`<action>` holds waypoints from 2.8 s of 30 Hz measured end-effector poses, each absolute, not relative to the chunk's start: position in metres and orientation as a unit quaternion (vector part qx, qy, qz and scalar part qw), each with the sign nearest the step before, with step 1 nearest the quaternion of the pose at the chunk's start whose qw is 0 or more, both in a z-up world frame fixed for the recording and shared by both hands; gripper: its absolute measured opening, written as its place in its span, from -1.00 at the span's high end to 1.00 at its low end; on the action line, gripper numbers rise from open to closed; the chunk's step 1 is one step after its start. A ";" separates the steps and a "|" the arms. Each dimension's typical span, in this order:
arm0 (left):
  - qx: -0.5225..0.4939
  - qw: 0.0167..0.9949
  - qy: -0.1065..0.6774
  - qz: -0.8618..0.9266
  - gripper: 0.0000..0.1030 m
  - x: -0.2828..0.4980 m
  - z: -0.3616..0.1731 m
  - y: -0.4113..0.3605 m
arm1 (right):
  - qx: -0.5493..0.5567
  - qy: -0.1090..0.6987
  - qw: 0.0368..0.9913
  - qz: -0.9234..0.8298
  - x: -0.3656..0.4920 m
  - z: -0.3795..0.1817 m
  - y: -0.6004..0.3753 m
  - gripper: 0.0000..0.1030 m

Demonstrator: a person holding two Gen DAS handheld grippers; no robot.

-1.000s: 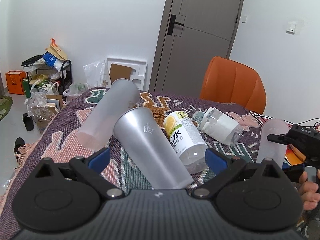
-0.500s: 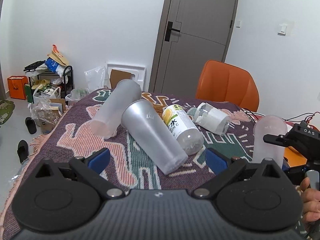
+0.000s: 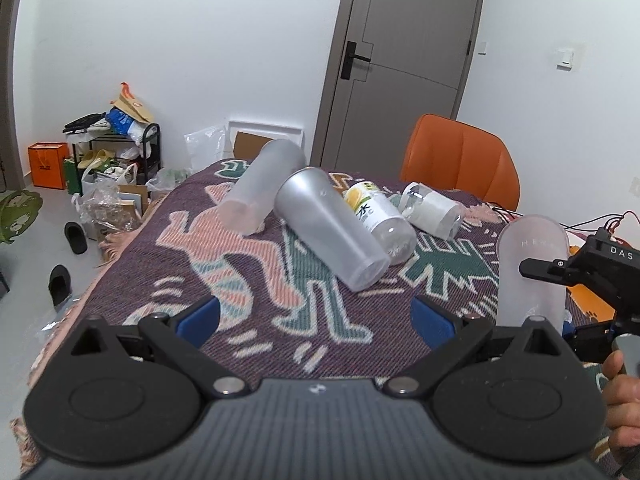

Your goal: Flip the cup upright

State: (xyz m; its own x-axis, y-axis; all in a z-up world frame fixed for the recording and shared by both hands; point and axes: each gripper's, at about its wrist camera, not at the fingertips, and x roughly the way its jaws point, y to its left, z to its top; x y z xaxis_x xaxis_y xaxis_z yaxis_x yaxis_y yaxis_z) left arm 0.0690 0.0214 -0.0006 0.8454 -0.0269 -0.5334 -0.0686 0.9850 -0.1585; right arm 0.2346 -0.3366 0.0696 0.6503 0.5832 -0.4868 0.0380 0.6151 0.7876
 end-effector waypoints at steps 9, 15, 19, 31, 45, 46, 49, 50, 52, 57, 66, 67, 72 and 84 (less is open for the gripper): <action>-0.086 0.956 0.281 0.028 -0.95 0.043 -0.006 0.035 | 0.384 0.411 0.803 0.195 0.216 0.064 -0.309 -0.28; -0.090 0.954 0.282 0.040 -0.95 0.033 -0.010 0.044 | 0.380 0.434 0.793 0.196 0.210 0.052 -0.292 -0.28; -0.097 0.952 0.286 0.042 -0.95 0.028 -0.014 0.049 | 0.374 0.454 0.785 0.196 0.205 0.045 -0.284 -0.31; -0.082 0.953 0.290 0.022 -0.95 0.045 -0.013 0.033 | 0.345 0.423 0.814 0.199 0.198 0.058 -0.305 -0.69; -0.049 0.944 0.324 -0.046 -0.91 0.094 -0.011 -0.012 | 0.310 0.387 0.845 0.200 0.202 0.054 -0.349 -0.69; -0.045 0.943 0.327 -0.048 -0.91 0.099 -0.012 -0.015 | 0.308 0.386 0.846 0.200 0.203 0.053 -0.350 -0.69; -0.038 0.939 0.339 -0.054 -0.91 0.111 -0.015 -0.020 | 0.305 0.385 0.847 0.203 0.205 0.050 -0.355 -0.69; -0.038 0.937 0.343 -0.056 -0.91 0.116 -0.016 -0.020 | 0.303 0.384 0.848 0.204 0.206 0.050 -0.356 -0.69; -0.038 0.933 0.354 -0.060 -0.90 0.124 -0.018 -0.022 | 0.299 0.383 0.850 0.205 0.208 0.048 -0.358 -0.69; -0.041 0.922 0.378 -0.072 -0.86 0.144 -0.025 -0.025 | 0.297 0.384 0.850 0.207 0.213 0.043 -0.362 -0.69; -0.061 0.897 0.426 -0.098 -0.79 0.179 -0.040 -0.035 | 0.285 0.379 0.857 0.201 0.222 0.038 -0.367 -0.71; -0.064 0.894 0.433 -0.098 -0.76 0.183 -0.043 -0.035 | 0.284 0.379 0.857 0.201 0.223 0.038 -0.367 -0.72; -0.078 0.879 0.460 -0.101 -0.49 0.195 -0.051 -0.037 | 0.293 0.381 0.854 0.198 0.225 0.034 -0.371 -0.72; -0.070 0.917 0.375 -0.119 -0.48 0.157 -0.007 -0.040 | 0.293 0.374 0.858 0.196 0.217 0.041 -0.371 -0.72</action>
State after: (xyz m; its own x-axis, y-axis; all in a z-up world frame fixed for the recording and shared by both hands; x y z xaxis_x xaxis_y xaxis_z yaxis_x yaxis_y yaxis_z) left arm 0.1574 -0.0395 -0.0073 0.6911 -0.2711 -0.6700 0.1655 0.9617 -0.2184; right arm 0.2174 -0.3714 0.0405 0.6439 0.5553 -0.5263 -0.1176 0.7515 0.6491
